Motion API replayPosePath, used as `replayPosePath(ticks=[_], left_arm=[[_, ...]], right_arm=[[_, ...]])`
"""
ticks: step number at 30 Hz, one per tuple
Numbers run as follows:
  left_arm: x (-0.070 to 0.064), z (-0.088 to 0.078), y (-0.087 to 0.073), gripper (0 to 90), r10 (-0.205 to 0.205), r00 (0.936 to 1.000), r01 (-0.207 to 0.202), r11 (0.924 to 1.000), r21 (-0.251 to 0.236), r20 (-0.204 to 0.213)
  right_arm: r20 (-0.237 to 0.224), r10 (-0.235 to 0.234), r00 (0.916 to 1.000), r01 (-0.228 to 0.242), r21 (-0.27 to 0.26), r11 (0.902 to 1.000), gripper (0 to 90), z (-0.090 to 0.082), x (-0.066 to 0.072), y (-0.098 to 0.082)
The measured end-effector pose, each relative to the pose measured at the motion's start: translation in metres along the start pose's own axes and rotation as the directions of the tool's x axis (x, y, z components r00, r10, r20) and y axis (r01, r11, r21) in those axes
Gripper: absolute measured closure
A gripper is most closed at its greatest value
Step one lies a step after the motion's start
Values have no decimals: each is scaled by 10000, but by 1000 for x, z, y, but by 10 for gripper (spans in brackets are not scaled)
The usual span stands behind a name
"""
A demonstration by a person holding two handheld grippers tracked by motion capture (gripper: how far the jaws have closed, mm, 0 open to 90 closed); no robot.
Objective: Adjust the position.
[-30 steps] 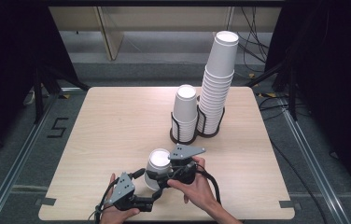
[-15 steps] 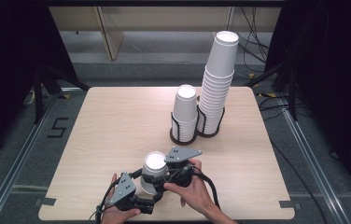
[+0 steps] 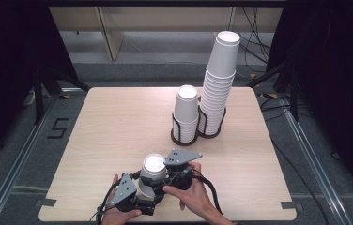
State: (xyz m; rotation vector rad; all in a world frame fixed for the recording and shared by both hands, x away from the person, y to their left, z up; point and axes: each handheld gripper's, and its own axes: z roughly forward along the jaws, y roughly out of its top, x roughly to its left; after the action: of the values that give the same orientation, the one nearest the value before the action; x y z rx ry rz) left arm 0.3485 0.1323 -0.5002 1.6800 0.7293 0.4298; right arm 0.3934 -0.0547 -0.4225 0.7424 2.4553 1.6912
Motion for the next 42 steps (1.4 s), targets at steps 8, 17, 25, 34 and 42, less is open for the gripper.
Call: replayPosePath(ticks=[8, 17, 25, 34, 42], left_arm=[[0, -2, 1, 17, 18, 10000, -18, 10000, -5, 5], [0, -3, 3, 58, 409, 9991, -408, 9991, -112, 86], [-1, -3, 3, 76, 673, 9975, -673, 9977, -27, 219], [-1, -3, 3, 82, 922, 9956, -922, 9957, 11, 149], [-2, -5, 5, 86, 1127, 9936, -1127, 9936, 71, 88]], right_arm=[[-79, 38, 10000, -37, 41, 10000, 205, 0, 1, 1], [-156, -57, 9999, 61, 310, 9995, 156, -4, -2, 3], [-363, -184, 9992, 200, 447, 9988, 161, -12, -3, 12], [-338, -303, 9990, 323, 579, 9978, 213, -22, -3, 21], [-372, -156, 9992, 172, 421, 9990, 242, -31, -8, 26]])
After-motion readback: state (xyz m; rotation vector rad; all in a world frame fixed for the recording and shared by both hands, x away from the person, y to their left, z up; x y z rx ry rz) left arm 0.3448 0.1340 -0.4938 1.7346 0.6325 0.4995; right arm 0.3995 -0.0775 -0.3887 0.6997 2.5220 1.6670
